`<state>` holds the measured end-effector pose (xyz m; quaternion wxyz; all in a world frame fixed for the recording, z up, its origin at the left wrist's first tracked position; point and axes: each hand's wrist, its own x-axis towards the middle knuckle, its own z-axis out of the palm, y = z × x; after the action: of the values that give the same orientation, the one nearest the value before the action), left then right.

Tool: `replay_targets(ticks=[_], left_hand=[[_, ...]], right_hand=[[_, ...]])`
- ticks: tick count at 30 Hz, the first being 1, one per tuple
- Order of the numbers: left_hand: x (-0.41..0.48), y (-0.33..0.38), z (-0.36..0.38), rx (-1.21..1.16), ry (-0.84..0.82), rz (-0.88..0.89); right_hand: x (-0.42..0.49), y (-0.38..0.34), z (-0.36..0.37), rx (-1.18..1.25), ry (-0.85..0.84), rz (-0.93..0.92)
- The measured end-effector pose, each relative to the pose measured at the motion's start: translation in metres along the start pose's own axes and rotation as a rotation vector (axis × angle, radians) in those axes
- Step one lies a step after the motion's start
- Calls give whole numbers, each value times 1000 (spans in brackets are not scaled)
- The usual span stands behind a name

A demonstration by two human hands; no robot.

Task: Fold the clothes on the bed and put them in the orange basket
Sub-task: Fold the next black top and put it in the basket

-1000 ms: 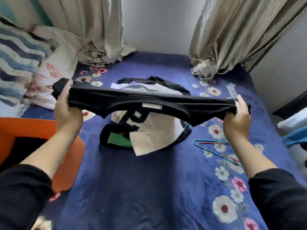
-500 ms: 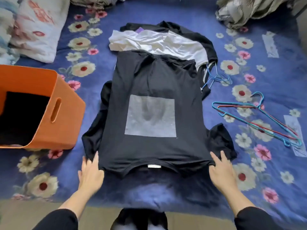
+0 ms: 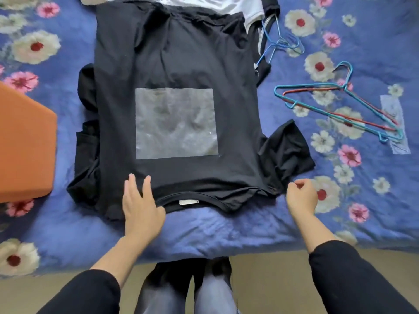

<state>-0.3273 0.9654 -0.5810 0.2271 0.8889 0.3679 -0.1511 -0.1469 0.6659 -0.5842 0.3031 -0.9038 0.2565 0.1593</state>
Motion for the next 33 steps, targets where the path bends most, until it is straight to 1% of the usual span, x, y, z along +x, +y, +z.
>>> replay_targets(ticks=[2, 5, 7, 9, 11, 12, 14, 15, 17, 18, 20, 22, 24, 26, 27, 29, 30, 31, 32, 33], left_hand=[[5, 32, 19, 31, -35, 228], [6, 82, 50, -9, -104, 506], [1, 113, 69, 11, -167, 667], [-5, 136, 89, 126, -226, 763], [-10, 149, 99, 234, -238, 742], [-11, 157, 103, 268, -218, 694], [-9, 165, 104, 318, -194, 613], [-8, 166, 106, 307, -173, 617], [-5, 166, 108, 298, -152, 675], [-6, 166, 107, 297, -145, 689], [-8, 166, 110, 320, -197, 709], [-13, 170, 106, 317, -312, 669], [-14, 176, 108, 330, -366, 648], [-15, 183, 108, 334, -385, 648], [-16, 185, 109, 325, -409, 638], [-17, 188, 111, 284, -447, 602], [-17, 188, 110, 277, -469, 587], [-17, 188, 109, 262, -492, 573], [-16, 187, 108, 243, -516, 570], [-14, 186, 109, 222, -531, 574]], right_hand=[[19, -4, 3, 133, 13, 143], [46, -4, 7, 284, 0, 245], [60, -5, 8, 432, -3, 276], [73, -6, 6, 620, -37, 325], [87, -12, 3, 734, -58, 371], [97, -13, -2, 766, -33, 367], [117, -13, -15, 782, 76, 308], [125, -12, -25, 786, 140, 283], [138, -1, -42, 798, 197, 279], [140, 5, -48, 768, 191, 287], [141, 16, -50, 740, 86, 318], [136, 19, -43, 824, -24, 372], [132, 17, -37, 874, -63, 399], [127, 14, -33, 846, -36, 342], [126, 12, -32, 789, 29, 269], [118, 1, -29, 576, 193, 47], [108, -8, -27, 481, 238, -87], [94, -21, -23, 431, 233, -225], [78, -33, -19, 420, 168, -344], [61, -44, -13, 420, 57, -438]])
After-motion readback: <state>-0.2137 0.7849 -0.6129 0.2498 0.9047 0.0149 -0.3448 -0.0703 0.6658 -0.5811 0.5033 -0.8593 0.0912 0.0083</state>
